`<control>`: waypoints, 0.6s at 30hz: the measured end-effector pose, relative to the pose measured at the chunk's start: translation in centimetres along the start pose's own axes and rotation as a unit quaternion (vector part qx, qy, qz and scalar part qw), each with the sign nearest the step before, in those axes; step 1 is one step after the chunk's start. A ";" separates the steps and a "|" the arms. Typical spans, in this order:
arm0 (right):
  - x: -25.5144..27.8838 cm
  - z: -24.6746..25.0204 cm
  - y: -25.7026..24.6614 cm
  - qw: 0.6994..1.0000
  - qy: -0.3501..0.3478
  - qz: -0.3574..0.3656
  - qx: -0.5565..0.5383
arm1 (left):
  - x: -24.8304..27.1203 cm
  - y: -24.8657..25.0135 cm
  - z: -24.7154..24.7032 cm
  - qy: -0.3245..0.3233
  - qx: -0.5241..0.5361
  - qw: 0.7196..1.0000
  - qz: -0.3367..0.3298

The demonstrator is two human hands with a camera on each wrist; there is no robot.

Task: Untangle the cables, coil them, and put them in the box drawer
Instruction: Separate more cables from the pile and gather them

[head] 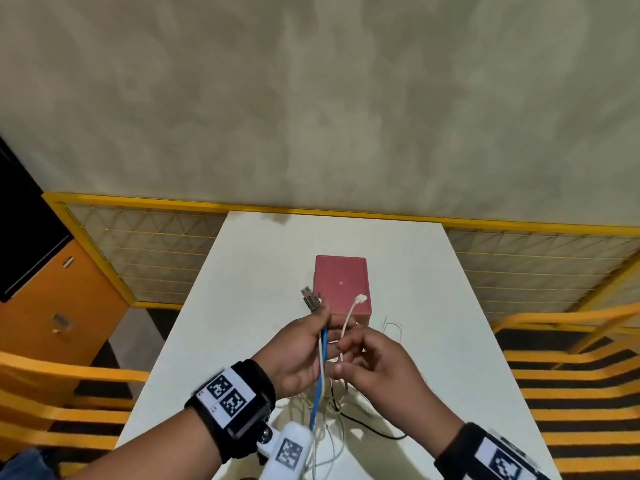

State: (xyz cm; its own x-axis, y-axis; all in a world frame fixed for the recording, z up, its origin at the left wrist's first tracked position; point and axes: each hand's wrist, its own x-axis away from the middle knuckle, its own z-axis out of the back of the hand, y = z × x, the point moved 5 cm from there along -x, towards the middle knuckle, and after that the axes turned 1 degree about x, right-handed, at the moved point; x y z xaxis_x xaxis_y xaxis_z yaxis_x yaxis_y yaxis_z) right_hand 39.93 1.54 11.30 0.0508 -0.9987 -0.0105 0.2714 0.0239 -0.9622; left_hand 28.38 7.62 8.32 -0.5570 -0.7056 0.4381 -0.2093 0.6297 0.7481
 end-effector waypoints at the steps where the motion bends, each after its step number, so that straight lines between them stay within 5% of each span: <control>1: -0.1 0.0 0.0 1.000 0.006 0.009 0.015 | -0.1 -0.1 -0.2 -0.002 -0.004 1.000 -0.001; 7: 0.0 -0.6 -0.6 0.990 -0.027 0.060 0.124 | 0.2 0.1 -1.4 -0.035 0.016 0.998 -0.048; 18: -0.1 -0.4 0.1 0.994 -0.039 0.037 0.094 | 0.6 1.9 -2.1 -0.088 0.146 0.980 -0.103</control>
State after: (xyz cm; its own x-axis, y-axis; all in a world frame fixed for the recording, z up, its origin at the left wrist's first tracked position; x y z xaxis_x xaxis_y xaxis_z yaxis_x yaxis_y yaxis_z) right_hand 39.53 1.66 11.07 0.1504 -0.9873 -0.0509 0.4387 0.1128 -0.8915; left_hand 29.39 7.74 11.04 -0.6043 -0.7759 0.1809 -0.5375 0.5647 0.6262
